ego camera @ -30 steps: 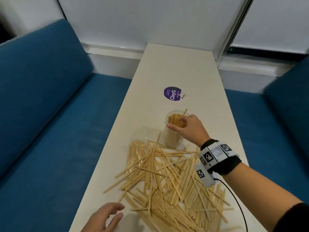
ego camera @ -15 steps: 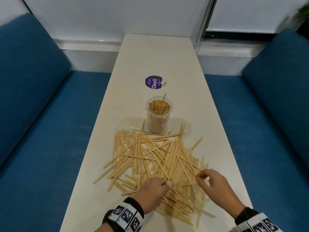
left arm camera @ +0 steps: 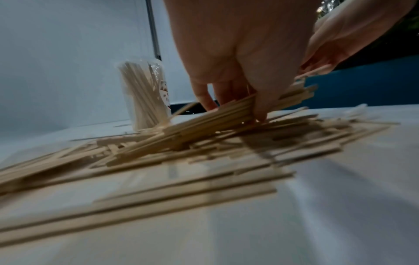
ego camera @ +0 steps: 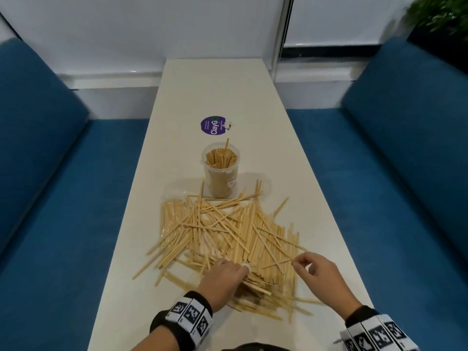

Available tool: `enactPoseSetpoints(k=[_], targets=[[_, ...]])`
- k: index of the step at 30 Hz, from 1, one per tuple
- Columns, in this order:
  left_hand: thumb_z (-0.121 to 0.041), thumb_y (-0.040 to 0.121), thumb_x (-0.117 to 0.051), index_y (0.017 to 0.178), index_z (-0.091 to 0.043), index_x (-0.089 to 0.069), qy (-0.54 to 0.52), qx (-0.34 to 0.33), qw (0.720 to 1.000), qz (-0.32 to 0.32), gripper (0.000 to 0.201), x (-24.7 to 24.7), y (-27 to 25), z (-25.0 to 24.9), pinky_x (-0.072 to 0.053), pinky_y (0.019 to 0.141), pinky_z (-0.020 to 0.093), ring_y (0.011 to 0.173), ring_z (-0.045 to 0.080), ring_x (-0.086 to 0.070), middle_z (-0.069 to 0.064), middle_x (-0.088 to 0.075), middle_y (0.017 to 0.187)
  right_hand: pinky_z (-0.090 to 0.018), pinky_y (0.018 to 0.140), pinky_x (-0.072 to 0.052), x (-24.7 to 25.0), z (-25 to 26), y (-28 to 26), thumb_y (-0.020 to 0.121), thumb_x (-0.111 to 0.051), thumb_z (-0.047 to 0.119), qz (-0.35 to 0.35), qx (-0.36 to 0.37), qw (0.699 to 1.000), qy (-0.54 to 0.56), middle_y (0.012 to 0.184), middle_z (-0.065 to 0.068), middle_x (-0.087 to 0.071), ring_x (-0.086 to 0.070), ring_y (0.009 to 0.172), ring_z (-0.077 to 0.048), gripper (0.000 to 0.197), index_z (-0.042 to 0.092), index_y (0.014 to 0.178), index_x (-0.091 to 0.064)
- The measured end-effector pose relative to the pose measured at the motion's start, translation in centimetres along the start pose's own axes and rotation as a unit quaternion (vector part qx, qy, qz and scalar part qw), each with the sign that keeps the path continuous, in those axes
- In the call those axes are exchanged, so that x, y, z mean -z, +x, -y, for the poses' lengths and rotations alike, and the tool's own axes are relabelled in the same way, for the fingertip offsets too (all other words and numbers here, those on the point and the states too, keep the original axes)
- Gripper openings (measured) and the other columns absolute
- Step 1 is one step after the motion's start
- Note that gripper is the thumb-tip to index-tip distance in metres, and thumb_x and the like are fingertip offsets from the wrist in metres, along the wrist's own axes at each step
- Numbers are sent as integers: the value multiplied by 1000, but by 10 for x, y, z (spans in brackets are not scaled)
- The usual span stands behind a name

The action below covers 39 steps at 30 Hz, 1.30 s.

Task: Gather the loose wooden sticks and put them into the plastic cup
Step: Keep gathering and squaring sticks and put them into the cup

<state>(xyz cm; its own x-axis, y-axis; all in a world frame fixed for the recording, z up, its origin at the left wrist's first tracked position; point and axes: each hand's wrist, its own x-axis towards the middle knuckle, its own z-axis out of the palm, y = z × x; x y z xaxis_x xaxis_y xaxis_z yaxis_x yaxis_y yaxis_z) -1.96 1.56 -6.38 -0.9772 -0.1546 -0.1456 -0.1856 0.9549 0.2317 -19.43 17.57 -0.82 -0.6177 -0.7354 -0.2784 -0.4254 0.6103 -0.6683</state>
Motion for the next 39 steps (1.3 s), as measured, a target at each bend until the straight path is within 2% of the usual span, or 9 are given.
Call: enactPoseSetpoints(k=[3, 6, 10, 15, 21, 25, 32, 36, 39], targets=[[0, 51, -82, 96, -21, -61, -94, 22, 994, -54, 54, 15, -2, -2, -54, 66, 18, 67, 8, -61, -9, -65, 76, -13, 59, -41, 3, 4, 3, 91, -58, 23, -17, -8, 999, 29, 84, 10, -62, -49, 63, -9, 10, 27, 82, -61], [2, 88, -51, 129, -13, -48, -174, 68, 979, -86, 44, 43, -2, -7, -40, 78, 10, 90, 13, -55, 2, -59, 114, -11, 60, -41, 1, 8, 5, 92, -55, 19, -6, -14, 998, 64, 87, 8, -62, -53, 71, -9, 11, 25, 87, -62], [-1, 95, -40, 127, -12, -45, -314, 140, 925, -161, 34, 66, 3, -6, -41, 78, 14, 97, 13, -55, -2, -53, 113, -13, 77, -46, -12, 21, 8, 90, -58, 23, 100, 32, 992, 73, 105, 9, -59, -56, 97, -8, 23, 29, 112, -53], [-12, 98, -40, 115, -25, -46, -448, 137, 847, -249, 22, 95, 3, -17, -44, 80, 7, 91, -8, -59, -3, -64, 104, -22, 106, -35, -30, 68, 13, 69, -58, 69, 204, 123, 968, 77, 136, 15, -41, -39, 126, 2, 92, 25, 143, -25], [-18, 99, -35, 120, -10, -44, -512, 139, 806, -263, 24, 114, 0, -33, -41, 79, 2, 97, -12, -58, -15, -64, 105, -6, 70, -41, -39, 98, 19, 94, -53, 26, 213, 167, 948, 169, 97, 21, -54, -55, 81, 18, 48, 20, 137, -32], [-22, 100, -35, 110, -13, -50, -550, 155, 780, -256, 21, 113, -1, -33, -48, 62, 14, 72, -5, -61, -13, -65, 112, -13, 63, -46, -39, 98, 15, 99, -42, 27, 197, 204, 941, 185, 94, 1, -61, -58, 70, 4, 33, 38, 128, -32], [-27, 88, -58, 127, -36, -35, -625, 118, 690, -346, 45, 125, -6, -24, -50, 87, 19, 105, 2, -61, -5, -59, 120, -30, 57, -36, -44, 81, 18, 100, -35, 34, 191, 230, 948, 106, 68, 6, -40, -36, 56, -7, 19, 21, 113, -40], [-49, 86, -47, 124, -51, -36, -519, 112, 739, -415, 39, 138, -3, -12, -47, 90, 18, 107, 1, -59, -15, -59, 117, -23, 57, -33, -45, 82, 16, 99, -35, 38, 224, 222, 946, 78, 69, 6, -40, -34, 56, -5, 25, 14, 106, -40], [-35, 95, -35, 101, -32, -59, -458, 129, 768, -429, 26, 138, 2, -13, -50, 85, 27, 94, 6, -63, -7, -67, 94, -16, 61, -35, -47, 84, 15, 98, -35, 41, 242, 218, 943, 64, 72, 11, -46, -45, 57, 2, 23, 21, 109, -34]])
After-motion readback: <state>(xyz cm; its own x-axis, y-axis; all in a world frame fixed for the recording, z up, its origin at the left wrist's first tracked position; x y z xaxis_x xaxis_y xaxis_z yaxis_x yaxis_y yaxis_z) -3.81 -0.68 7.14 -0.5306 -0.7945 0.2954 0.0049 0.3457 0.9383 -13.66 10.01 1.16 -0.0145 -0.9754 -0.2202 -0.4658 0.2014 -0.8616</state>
